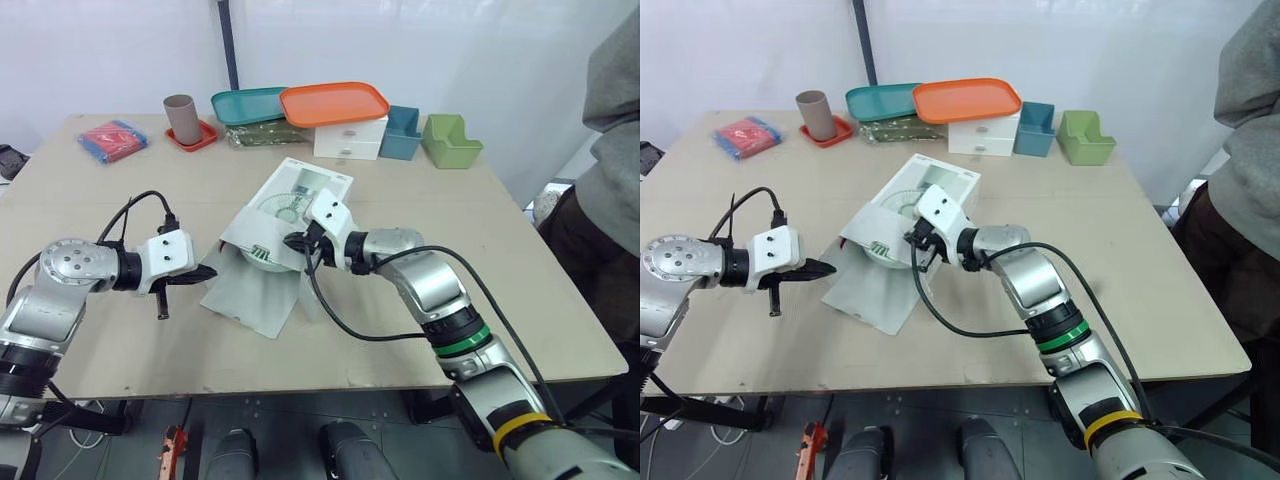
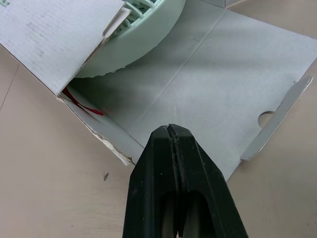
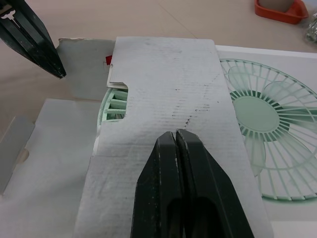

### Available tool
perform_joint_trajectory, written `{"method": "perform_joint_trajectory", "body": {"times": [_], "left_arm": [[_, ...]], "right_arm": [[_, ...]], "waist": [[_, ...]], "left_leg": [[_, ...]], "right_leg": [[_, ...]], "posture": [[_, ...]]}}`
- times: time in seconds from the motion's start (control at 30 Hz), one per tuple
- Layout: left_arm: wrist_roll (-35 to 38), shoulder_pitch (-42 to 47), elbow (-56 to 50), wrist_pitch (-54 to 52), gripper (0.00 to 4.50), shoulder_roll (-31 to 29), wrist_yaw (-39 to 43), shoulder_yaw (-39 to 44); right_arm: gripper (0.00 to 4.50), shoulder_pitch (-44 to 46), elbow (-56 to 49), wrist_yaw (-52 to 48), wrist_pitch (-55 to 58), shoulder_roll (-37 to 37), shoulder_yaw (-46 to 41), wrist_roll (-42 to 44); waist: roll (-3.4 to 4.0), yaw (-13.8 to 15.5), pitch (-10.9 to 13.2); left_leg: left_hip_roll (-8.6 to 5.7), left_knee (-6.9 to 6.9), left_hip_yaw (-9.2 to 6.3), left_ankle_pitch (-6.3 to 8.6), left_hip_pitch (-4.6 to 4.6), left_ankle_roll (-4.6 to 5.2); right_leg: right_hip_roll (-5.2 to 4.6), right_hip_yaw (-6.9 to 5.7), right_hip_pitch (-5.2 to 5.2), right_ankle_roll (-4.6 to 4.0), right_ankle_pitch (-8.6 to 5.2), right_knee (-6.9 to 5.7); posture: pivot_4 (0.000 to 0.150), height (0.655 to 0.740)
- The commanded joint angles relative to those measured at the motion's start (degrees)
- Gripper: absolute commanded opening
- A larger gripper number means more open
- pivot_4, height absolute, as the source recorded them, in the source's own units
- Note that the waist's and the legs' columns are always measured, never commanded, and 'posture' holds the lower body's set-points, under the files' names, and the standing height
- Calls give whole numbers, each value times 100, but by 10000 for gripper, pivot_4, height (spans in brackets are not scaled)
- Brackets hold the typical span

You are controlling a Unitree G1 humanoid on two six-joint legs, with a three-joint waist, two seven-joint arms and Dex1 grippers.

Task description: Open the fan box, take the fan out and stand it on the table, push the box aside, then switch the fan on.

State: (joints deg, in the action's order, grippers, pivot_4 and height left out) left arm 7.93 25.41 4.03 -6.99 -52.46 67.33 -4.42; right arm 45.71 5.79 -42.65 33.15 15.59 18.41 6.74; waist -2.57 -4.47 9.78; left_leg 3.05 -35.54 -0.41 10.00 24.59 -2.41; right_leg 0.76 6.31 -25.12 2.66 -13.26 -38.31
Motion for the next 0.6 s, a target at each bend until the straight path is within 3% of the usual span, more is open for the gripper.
{"method": "perform_joint_trajectory", "body": {"times": [0.03, 0.27, 0.6], "left_arm": [[-13, 59, 48, 165, 0, -154, -1, 229], [-300, 356, 644, 386, 0, -135, -138, 142], [-599, 896, 1483, 734, 0, 470, -726, 77]], "right_arm": [[312, -119, -61, -81, 39, 34, 118, -81], [312, -165, -129, -102, 24, 50, 125, -102], [312, -250, -257, -89, 61, 29, 122, -120]], "waist": [[0, 0, 0], [0, 3, 0], [-1, 8, -1]], "left_leg": [[0, 0, 0, 0, 0, 0], [0, -1, -1, 0, 0, 0], [-1, -1, 0, 0, 1, 0]], "right_leg": [[0, 0, 0, 0, 0, 0], [0, -2, 1, 0, 1, 0], [-1, -2, 1, 4, 1, 0]], "posture": [[1500, 7400], [1500, 7400], [1500, 7400]]}}
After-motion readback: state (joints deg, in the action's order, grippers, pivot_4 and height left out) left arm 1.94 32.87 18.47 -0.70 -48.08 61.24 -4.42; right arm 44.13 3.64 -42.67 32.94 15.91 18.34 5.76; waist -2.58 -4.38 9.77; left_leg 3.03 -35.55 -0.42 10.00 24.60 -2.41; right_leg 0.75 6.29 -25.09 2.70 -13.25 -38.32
